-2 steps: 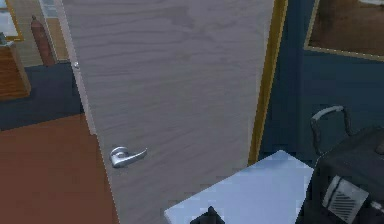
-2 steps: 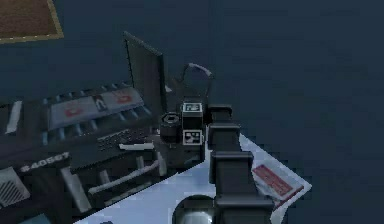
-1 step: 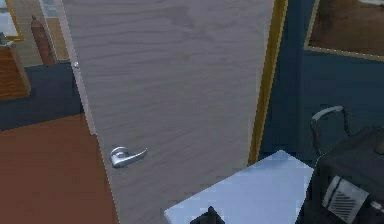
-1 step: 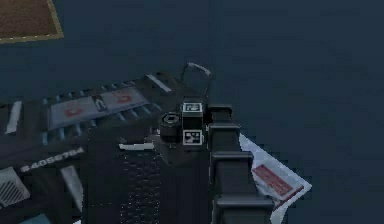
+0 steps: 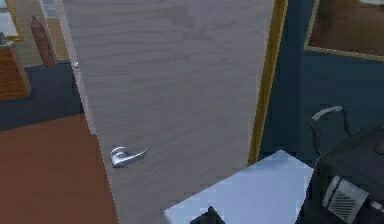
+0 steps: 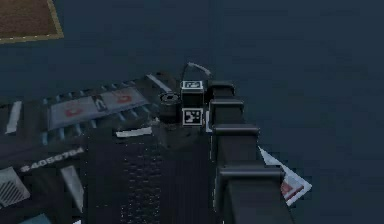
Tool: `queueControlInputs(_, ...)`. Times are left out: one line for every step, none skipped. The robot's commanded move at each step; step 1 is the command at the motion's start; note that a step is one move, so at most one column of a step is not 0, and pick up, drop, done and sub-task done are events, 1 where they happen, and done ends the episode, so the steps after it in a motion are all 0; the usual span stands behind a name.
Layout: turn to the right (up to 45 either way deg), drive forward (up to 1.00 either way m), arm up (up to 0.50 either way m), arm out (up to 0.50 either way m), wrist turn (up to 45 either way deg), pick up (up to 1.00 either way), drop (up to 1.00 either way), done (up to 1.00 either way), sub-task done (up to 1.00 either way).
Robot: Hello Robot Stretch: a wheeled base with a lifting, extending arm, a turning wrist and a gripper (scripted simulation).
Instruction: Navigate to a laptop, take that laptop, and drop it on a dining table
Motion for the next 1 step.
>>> queueControlInputs(0.0, 0.00, 0.00, -0.08, 0.0, 0.00, 0.00, 0.00, 0.00)
